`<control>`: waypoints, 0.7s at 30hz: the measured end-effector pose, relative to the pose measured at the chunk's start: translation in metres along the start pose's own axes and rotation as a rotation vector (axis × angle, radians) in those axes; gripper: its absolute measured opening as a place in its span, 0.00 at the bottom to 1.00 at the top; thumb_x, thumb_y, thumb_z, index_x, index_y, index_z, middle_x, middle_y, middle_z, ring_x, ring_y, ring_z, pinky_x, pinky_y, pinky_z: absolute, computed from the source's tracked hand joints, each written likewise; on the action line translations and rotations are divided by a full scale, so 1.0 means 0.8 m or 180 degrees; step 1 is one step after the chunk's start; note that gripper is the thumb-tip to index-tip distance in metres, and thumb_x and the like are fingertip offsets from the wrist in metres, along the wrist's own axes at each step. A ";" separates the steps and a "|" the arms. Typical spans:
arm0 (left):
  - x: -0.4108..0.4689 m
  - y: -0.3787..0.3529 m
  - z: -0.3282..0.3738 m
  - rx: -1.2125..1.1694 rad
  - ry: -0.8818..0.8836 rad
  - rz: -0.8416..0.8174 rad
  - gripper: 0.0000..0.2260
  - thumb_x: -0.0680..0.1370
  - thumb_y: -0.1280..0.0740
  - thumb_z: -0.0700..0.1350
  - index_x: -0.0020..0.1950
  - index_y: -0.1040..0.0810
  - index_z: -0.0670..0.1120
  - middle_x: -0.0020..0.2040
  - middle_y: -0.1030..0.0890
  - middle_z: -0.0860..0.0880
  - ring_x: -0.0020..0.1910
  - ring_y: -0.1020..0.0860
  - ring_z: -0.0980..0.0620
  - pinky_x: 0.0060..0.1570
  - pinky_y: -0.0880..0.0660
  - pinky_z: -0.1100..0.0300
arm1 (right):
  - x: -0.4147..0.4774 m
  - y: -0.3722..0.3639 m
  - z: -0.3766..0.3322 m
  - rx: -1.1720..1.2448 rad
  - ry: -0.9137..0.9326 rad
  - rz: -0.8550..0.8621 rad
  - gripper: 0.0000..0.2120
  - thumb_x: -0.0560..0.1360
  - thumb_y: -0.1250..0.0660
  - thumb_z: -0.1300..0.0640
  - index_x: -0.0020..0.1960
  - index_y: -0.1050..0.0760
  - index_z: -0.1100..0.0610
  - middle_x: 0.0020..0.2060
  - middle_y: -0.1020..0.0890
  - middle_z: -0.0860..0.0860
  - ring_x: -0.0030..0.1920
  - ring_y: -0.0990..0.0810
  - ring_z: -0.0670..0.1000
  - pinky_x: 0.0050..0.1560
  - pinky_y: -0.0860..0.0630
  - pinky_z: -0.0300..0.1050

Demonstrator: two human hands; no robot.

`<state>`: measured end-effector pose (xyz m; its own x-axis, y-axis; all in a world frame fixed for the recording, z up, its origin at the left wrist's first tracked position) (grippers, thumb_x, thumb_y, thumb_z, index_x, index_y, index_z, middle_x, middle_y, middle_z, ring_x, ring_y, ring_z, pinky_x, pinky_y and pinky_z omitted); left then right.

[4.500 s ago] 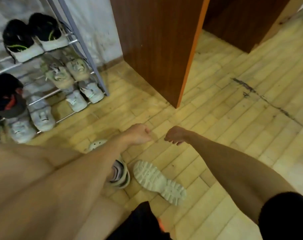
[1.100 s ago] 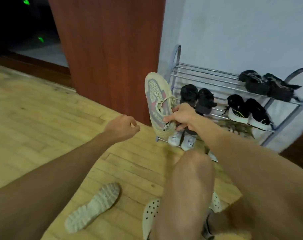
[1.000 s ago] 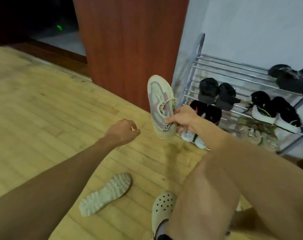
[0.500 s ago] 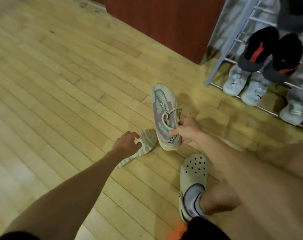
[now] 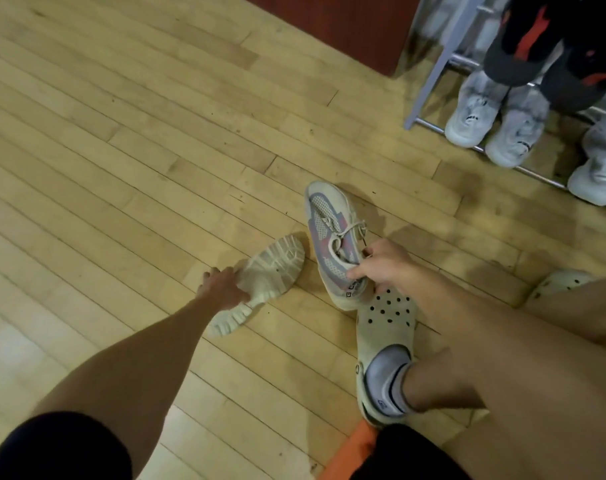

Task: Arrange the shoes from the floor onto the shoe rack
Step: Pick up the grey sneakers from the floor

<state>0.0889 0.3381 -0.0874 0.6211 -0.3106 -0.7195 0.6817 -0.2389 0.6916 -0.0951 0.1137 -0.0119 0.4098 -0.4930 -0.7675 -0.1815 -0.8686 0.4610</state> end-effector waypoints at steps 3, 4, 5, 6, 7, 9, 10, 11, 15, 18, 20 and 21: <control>-0.015 -0.001 0.001 -0.0296 -0.0201 -0.0059 0.22 0.70 0.28 0.44 0.63 0.25 0.43 0.54 0.23 0.45 0.50 0.24 0.47 0.47 0.23 0.56 | -0.008 -0.004 -0.006 0.0042 0.0014 -0.0022 0.17 0.68 0.24 0.60 0.56 0.20 0.59 0.53 0.16 0.56 0.51 0.17 0.56 0.46 0.17 0.50; -0.023 -0.001 0.002 -0.0257 -0.0301 -0.0054 0.20 0.70 0.29 0.43 0.61 0.24 0.42 0.51 0.23 0.46 0.48 0.25 0.48 0.44 0.25 0.57 | -0.010 -0.005 -0.008 0.0051 0.0011 -0.0033 0.17 0.68 0.23 0.60 0.56 0.20 0.59 0.52 0.16 0.56 0.50 0.16 0.56 0.47 0.17 0.52; -0.030 -0.001 0.004 -0.0158 -0.0408 -0.0024 0.19 0.70 0.28 0.44 0.60 0.24 0.43 0.50 0.24 0.48 0.47 0.26 0.49 0.43 0.28 0.58 | -0.013 -0.006 -0.010 0.0084 0.0001 -0.0048 0.17 0.68 0.23 0.60 0.56 0.20 0.59 0.52 0.15 0.57 0.50 0.16 0.56 0.48 0.17 0.53; -0.036 -0.001 0.006 -0.0077 -0.0482 0.0042 0.19 0.70 0.28 0.45 0.59 0.24 0.44 0.49 0.25 0.49 0.47 0.27 0.50 0.42 0.30 0.59 | -0.017 -0.007 -0.011 0.0130 -0.0006 -0.0067 0.17 0.68 0.23 0.61 0.55 0.20 0.60 0.51 0.15 0.57 0.49 0.15 0.56 0.48 0.17 0.53; -0.043 0.000 0.007 -0.0071 -0.0514 0.0146 0.19 0.69 0.27 0.46 0.58 0.24 0.45 0.47 0.25 0.50 0.46 0.27 0.51 0.41 0.32 0.60 | -0.021 -0.008 -0.012 0.0176 -0.0010 -0.0078 0.17 0.68 0.23 0.61 0.55 0.20 0.60 0.51 0.15 0.57 0.48 0.15 0.56 0.48 0.17 0.53; -0.054 0.005 0.012 -0.0235 -0.0469 0.0435 0.17 0.67 0.26 0.47 0.55 0.22 0.46 0.45 0.24 0.50 0.44 0.26 0.51 0.37 0.32 0.61 | -0.028 -0.007 -0.012 0.0239 0.0014 -0.0071 0.17 0.68 0.24 0.62 0.55 0.20 0.61 0.50 0.15 0.57 0.48 0.15 0.56 0.48 0.17 0.53; -0.058 0.008 0.015 -0.0328 -0.0423 0.0627 0.18 0.66 0.25 0.48 0.53 0.21 0.46 0.45 0.23 0.50 0.44 0.24 0.51 0.36 0.31 0.61 | -0.032 -0.006 -0.012 0.0258 0.0033 -0.0049 0.16 0.68 0.24 0.62 0.55 0.20 0.61 0.50 0.15 0.57 0.48 0.15 0.56 0.48 0.17 0.52; -0.062 0.011 0.018 -0.0404 -0.0394 0.0814 0.18 0.65 0.24 0.49 0.53 0.22 0.47 0.46 0.22 0.50 0.44 0.24 0.50 0.37 0.30 0.60 | -0.035 -0.005 -0.012 0.0267 0.0048 -0.0013 0.16 0.68 0.24 0.62 0.55 0.19 0.61 0.50 0.15 0.57 0.48 0.15 0.56 0.48 0.17 0.52; -0.075 0.014 0.042 -0.0441 -0.0438 0.1299 0.21 0.68 0.25 0.50 0.58 0.25 0.45 0.51 0.24 0.48 0.44 0.23 0.48 0.42 0.22 0.55 | -0.046 0.001 -0.008 0.0276 0.0086 0.0110 0.16 0.67 0.23 0.62 0.54 0.19 0.60 0.51 0.15 0.57 0.48 0.15 0.57 0.49 0.17 0.53; -0.077 -0.011 0.060 -0.0346 -0.0709 0.0901 0.17 0.74 0.31 0.48 0.62 0.26 0.45 0.56 0.25 0.46 0.49 0.24 0.48 0.48 0.23 0.54 | -0.051 0.007 -0.005 0.0257 0.0110 0.0126 0.17 0.67 0.23 0.62 0.55 0.20 0.59 0.50 0.15 0.57 0.48 0.15 0.57 0.49 0.17 0.53; -0.084 -0.032 0.069 -0.0110 -0.1140 0.0345 0.14 0.78 0.36 0.47 0.62 0.24 0.47 0.60 0.25 0.46 0.55 0.26 0.48 0.52 0.26 0.56 | -0.052 0.012 -0.001 0.0182 0.0101 0.0127 0.18 0.66 0.23 0.62 0.56 0.20 0.60 0.50 0.15 0.57 0.47 0.15 0.57 0.48 0.17 0.53; -0.089 -0.040 0.071 -0.0029 -0.1374 0.0165 0.13 0.78 0.36 0.46 0.62 0.23 0.48 0.62 0.25 0.47 0.58 0.26 0.48 0.55 0.27 0.56 | -0.052 0.014 0.001 0.0132 0.0090 0.0127 0.19 0.66 0.23 0.61 0.56 0.20 0.60 0.50 0.15 0.57 0.47 0.15 0.57 0.48 0.17 0.54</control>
<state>0.0010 0.3152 -0.0550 0.4372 -0.6787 -0.5901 0.6585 -0.2053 0.7240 -0.1149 0.1245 0.0246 0.4264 -0.5262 -0.7357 -0.2350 -0.8499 0.4716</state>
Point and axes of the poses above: each hand's wrist, its own x-axis towards the middle knuckle, its own y-axis out of the back of the hand, z = x × y, the point moved 3 cm from there along x, towards the middle knuckle
